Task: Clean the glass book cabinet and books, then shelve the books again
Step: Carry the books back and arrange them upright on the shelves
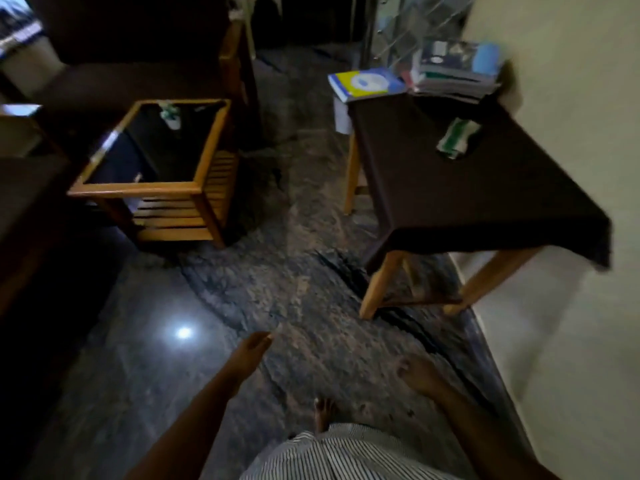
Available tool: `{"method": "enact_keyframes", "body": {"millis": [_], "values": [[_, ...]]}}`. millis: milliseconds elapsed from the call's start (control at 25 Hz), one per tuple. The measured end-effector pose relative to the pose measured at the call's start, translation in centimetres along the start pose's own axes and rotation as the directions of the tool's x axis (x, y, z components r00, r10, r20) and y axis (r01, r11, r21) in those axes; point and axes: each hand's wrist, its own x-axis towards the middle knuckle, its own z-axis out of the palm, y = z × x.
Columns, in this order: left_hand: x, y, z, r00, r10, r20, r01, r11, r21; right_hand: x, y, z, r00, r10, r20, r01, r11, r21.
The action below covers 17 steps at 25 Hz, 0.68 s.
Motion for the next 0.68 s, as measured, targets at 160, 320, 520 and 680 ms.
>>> {"method": "enact_keyframes", "body": {"millis": [160,320,520,680], "values": [[8.3,3.0,-6.1,0.985,-0.132,-0.111,0.128,0.991,-0.043,1.8,-22.2,-4.0,0.979,-0.2,0.029,0.198,0.979,0.04],[17.2,5.6,-11.0,0.958,-0.212,-0.194,0.178,0.968,-0.179,7.4,-33.9,-6.7,0.965,-0.263,0.015,0.254,0.944,0.213],[33.3,17.6,-15.8,0.987,-0.118,-0.107,0.098,0.98,-0.173,17.2,-45.3,-13.4,0.972,-0.176,-0.155,0.219,0.916,0.337],[46.2,30.2,-16.6,0.993,0.107,0.044,-0.104,0.993,-0.049,22.5,-50.2,-20.2,0.939,-0.004,-0.343,0.209,0.799,0.564]]}}
